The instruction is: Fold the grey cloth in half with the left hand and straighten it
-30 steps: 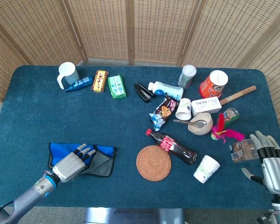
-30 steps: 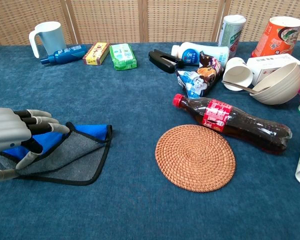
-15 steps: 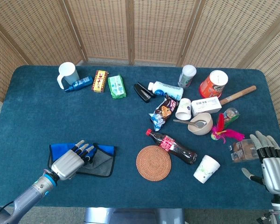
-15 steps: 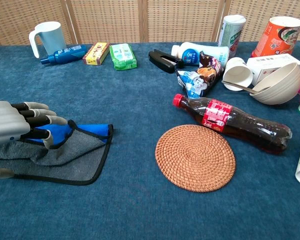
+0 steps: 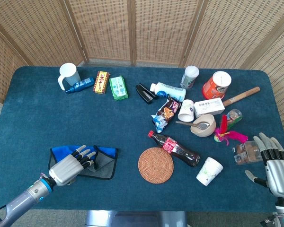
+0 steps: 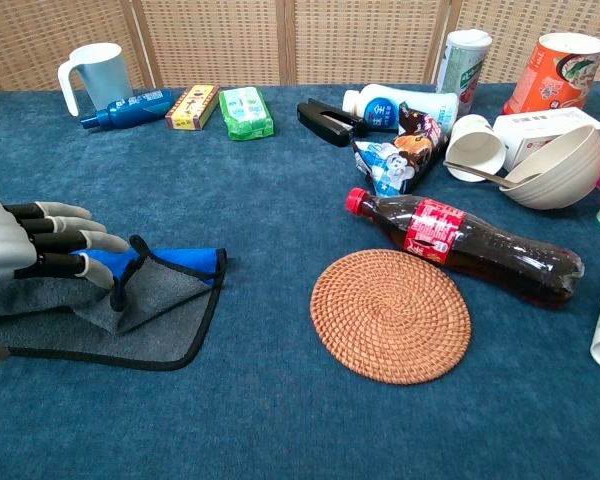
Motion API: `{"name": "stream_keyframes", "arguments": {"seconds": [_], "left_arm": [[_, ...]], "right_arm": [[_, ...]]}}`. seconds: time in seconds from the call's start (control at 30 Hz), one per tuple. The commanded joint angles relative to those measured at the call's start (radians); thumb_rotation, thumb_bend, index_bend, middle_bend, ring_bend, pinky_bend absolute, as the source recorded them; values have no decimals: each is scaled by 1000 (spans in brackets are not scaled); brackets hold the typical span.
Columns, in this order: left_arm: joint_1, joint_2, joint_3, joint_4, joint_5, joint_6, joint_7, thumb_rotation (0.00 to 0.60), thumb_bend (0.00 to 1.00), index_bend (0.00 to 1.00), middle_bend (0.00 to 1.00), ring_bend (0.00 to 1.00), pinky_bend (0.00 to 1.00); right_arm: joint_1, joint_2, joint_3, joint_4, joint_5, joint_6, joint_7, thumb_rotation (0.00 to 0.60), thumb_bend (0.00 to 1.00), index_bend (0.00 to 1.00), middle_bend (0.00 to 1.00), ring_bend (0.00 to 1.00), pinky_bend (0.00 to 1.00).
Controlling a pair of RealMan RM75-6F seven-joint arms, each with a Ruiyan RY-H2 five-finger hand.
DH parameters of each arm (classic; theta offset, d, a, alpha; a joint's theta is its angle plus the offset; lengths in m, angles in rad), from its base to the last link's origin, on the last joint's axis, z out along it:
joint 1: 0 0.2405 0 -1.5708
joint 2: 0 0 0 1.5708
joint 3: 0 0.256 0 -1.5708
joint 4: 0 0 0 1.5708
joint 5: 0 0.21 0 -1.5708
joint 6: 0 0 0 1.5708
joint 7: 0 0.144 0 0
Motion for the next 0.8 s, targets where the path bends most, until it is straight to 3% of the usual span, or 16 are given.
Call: {"name": "stream_keyframes", "arguments": {"seconds": [0.03,0.27,0.5,0.8], "left_arm": [[0,28,15,13,46,27,-80,600,277,0,0,0,0],[0,54,29,45,88,37,-158,600,278,41,0,0,0],[5,43,32,77,136,70,-226,600,278,0,0,0,0],[41,-34,9,212,164,143,-244,600,277,33,0,0,0]], "right_arm": [[0,-1,0,0,1,-1,-1,600,99,0,0,0,120],[3,-6,-1,0,3,-8,-10,600,99,0,0,0,120],[3,-7,-1,1,6,-10,-14,600,99,1,0,0,120],[2,-7,-1,1,2,-6,-12,600,99,0,0,0,120]]}}
